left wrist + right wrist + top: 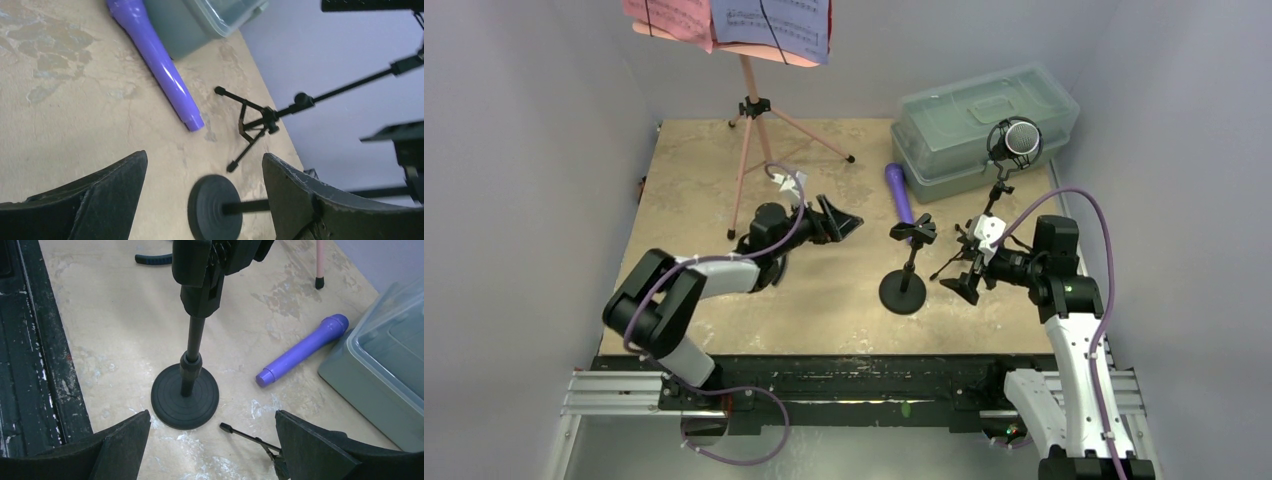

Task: Pack up the instrument practice props
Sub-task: Place the microphone at the center of the board, then pick up the microphone stand at the center of the board.

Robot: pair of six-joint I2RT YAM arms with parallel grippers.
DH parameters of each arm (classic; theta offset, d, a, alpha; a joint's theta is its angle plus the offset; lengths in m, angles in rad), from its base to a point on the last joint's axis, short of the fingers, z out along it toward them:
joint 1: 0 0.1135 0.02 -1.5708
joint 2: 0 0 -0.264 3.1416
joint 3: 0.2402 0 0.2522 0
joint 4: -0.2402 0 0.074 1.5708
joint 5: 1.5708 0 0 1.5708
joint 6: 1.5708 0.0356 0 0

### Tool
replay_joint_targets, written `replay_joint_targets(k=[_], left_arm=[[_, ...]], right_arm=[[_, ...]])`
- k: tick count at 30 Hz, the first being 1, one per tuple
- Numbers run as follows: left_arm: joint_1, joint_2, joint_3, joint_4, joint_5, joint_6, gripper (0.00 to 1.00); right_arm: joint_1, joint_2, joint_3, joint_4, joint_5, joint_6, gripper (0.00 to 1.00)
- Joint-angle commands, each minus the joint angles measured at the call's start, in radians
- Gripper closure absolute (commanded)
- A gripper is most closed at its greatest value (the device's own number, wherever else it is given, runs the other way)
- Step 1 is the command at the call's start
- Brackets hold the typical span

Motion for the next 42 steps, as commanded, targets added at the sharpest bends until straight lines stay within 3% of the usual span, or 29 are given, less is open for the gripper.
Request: replay_joint_targets(k=[1,6,12,17,30,42], left_arm=[[0.003,-0.179,-0.190,0.235,0.072,0.064,0.15],[-0.048,-0.357,-0.394,0.407,0.088,0.146,0.10],[-0.230,-0.435,-0.442,0.401,-0.022,0.413,0.01],[-0.258,-0.346,-0.427,0.566,0.002,0.506,0.00],[-0.322,-0.010,-0.177,0.677,0.082,0.602,0.02],[-0.360,0.143,-0.017,0.692,0.154,0.553,0.24]], right_arm=[[-0.007,-0.003,-0.013,0.023,-0.004,-0.009,0.01],[-0.007,0.001,-0.026,0.024,-0.018,-0.025,0.01],[-0.008,0.002,-0.045,0.009,-0.052,-0.083,0.01],[-0.011,-0.003,-0.059,-0.004,-0.073,-0.129,0.01],[-0.018,-0.008,-0.069,-0.024,-0.092,-0.173,0.01],[-0.018,-0.009,-0.073,-0.028,-0.094,-0.187,0.01]])
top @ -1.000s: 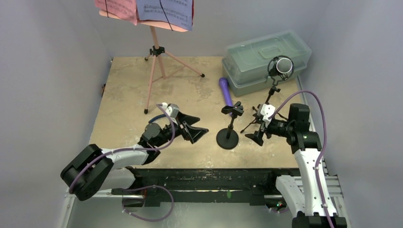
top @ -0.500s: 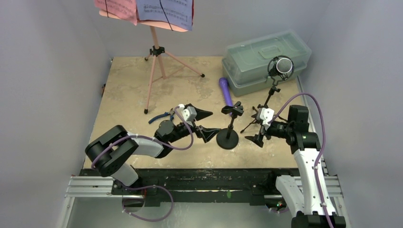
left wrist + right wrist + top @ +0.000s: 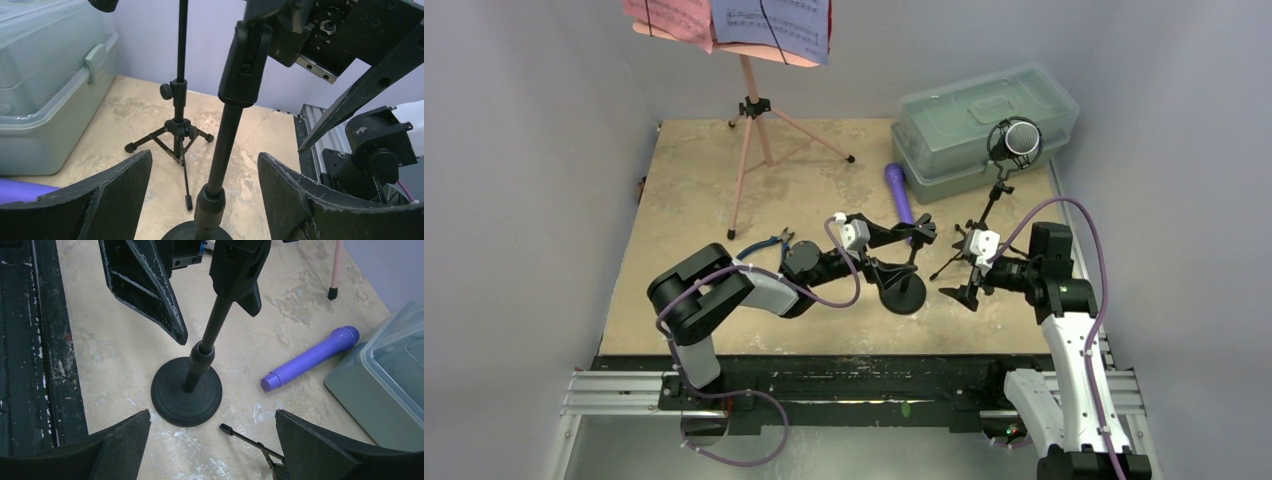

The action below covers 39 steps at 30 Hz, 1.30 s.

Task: Pack up the instrument practice props
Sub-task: Pick up the microphone stand at the center of the board.

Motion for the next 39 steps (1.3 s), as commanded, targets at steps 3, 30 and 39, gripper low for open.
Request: replay_joint_targets(k=[3,30,39], left_arm=[[-0.023,0.043,0.060,0.087,0.040,-0.034,0.34],[-0.120,-0.250,-0.089,0.150,-0.354,-0.274,1.00],[-0.319,-0.242,-0.083,0.269,-0.672,-0.171,1.00]], right_arm=[[-0.005,-0.012,-0.007,-0.014,-0.034,-0.019,0.01],[-0.003,0.039,0.037,-0.132,-0.259,-0.031,0.01],[0.036,0.080,0.032,-0.123,-0.324,0.015,0.01]])
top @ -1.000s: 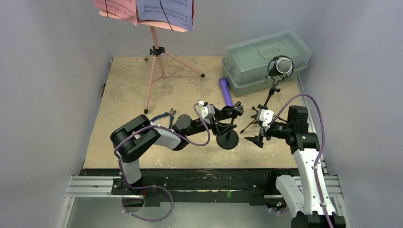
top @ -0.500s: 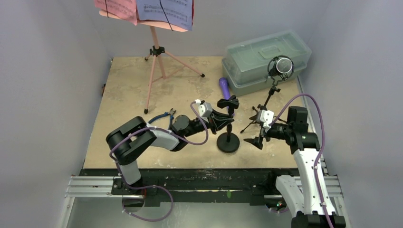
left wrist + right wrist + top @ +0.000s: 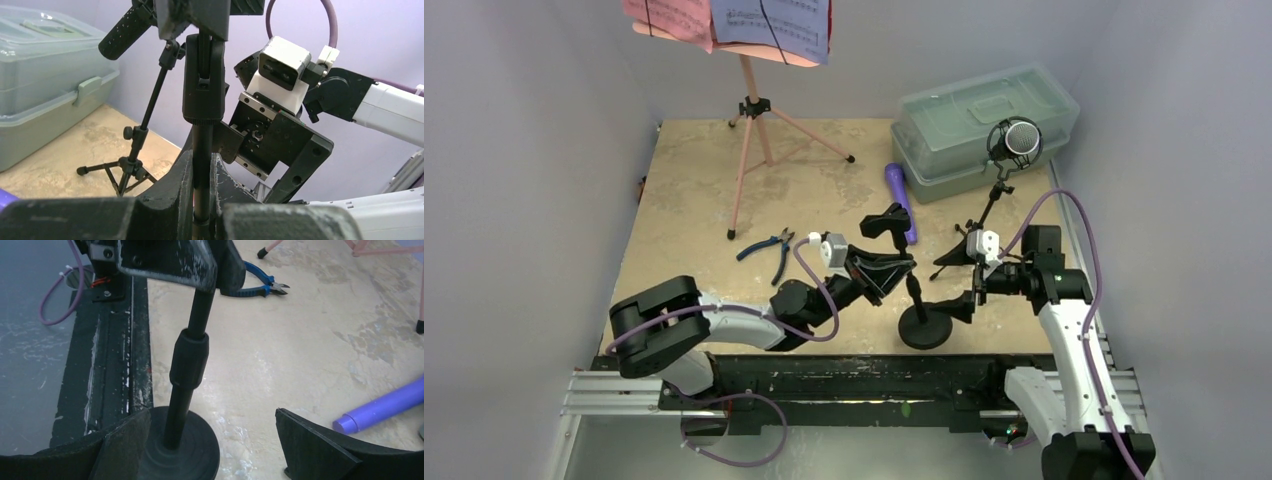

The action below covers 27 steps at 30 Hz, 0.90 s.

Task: Pack up the instrument practice props
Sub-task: Pick up the microphone stand at the center of the board.

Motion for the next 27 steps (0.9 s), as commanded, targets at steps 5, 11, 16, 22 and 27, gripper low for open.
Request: replay_joint_targets(k=[5,11,16,22,27], left_arm=[[-0.139,0.061,0.050,0.343,-0.311,0.138,1.00],[-0.160,0.093,0.118,0.344,-0.344,0.178,1.00],[-0.165,0.089,0.154,0.345,-0.349,0.207,1.00],[-0.168,0.071,0.180,0.344,-0.347,0.213,1.00],[-0.170,0.059,0.201,0.344,-0.345,0.217,1.00]], right_arm=[[0.042,0.010,0.020,0.037,-0.091,0.075,0.01],[0.098,0.023,0.005,0.110,-0.076,0.152,0.05],[0.122,0.044,0.004,0.152,-0.050,0.201,0.06],[0.128,0.051,-0.002,0.190,-0.030,0.236,0.07],[0.135,0.058,-0.003,0.197,-0.030,0.242,0.10]])
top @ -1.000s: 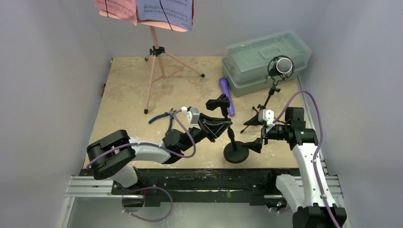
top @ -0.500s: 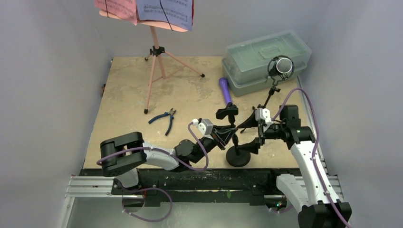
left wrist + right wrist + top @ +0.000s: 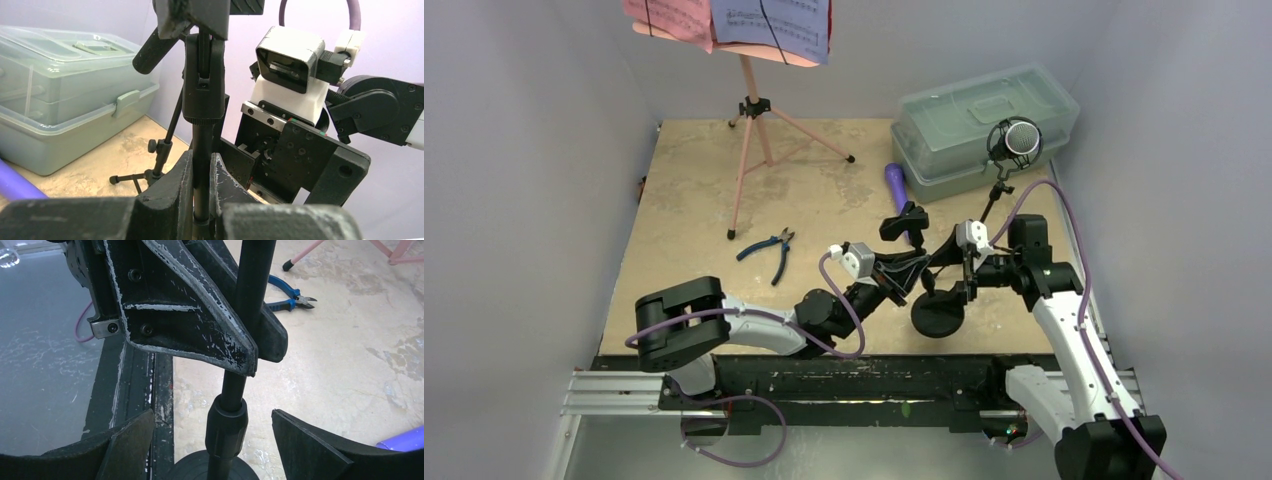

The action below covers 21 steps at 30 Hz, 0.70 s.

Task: Pack up the instrument practice props
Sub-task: Pick up the microphone stand at the center of the board.

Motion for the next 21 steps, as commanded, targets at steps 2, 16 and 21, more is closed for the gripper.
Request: replay_joint_targets(k=[2,16,21], left_arm=[[-0.007,-0.062,0.073,0.350,-0.004,0.011,1.00],[-0.007,-0.114,0.078,0.350,-0.005,0.038,1.00],[-0.007,-0.130,0.076,0.349,-0.006,0.046,1.00]], right_arm=[[0.010,0.010,-0.002,0.036,-0.002,0.025,0.12],[0.012,0.009,-0.002,0.046,-0.001,0.036,0.31],[0.011,0.008,-0.002,0.050,-0.001,0.044,0.50]])
